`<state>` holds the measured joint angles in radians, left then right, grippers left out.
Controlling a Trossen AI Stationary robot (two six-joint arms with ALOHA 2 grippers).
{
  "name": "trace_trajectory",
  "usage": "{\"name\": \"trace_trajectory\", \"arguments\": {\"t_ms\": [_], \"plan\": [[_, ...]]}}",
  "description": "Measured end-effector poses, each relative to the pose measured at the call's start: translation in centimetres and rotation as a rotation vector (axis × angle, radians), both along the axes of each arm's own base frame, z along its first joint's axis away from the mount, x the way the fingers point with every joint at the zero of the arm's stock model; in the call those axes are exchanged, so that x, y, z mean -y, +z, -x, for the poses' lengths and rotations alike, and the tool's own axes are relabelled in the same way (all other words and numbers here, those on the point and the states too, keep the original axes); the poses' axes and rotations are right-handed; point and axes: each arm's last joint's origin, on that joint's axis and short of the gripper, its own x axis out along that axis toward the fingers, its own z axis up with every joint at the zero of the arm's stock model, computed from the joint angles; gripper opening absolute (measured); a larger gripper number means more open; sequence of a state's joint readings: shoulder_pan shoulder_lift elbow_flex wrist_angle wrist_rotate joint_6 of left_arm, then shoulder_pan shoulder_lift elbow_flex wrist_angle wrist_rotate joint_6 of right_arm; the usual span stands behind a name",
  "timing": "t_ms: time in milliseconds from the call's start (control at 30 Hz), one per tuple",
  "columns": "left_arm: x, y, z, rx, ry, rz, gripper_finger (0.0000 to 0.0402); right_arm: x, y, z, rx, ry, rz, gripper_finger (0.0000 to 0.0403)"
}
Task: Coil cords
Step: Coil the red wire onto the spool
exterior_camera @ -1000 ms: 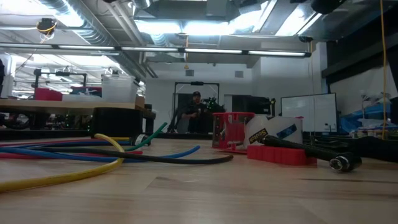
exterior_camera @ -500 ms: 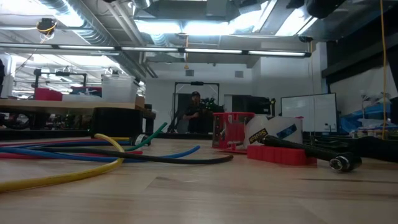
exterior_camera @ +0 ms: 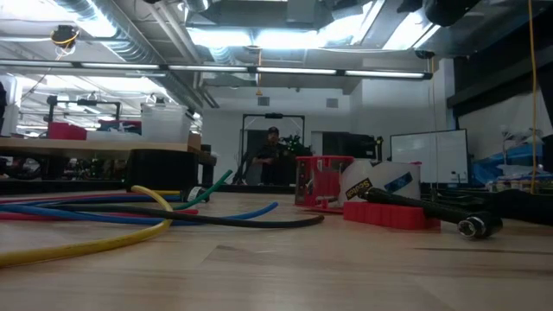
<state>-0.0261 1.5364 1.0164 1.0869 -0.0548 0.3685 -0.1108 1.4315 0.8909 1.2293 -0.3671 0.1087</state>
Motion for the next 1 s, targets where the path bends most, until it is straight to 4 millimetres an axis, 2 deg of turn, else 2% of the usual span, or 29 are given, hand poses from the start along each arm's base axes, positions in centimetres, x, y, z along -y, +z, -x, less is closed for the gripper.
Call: {"name": "trace_trajectory", "arguments": {"t_ms": [567,833,1000], "plan": [[-0.1,0.4,0.3,0.037,0.008,0.031,0.0,0.4,0.1,0.0,0.015,-0.109,-0.067,0.0118],[0.1,0.8,0.7,0.042,0.12,0.104,0.0,0.7,0.2,0.1,0.039,-0.249,-0.062,0.0131],[0.7,1.8,2.3,0.031,0.252,0.104,0.0,0.8,1.4,1.4,-0.003,-0.324,-0.108,0.0131]]}}
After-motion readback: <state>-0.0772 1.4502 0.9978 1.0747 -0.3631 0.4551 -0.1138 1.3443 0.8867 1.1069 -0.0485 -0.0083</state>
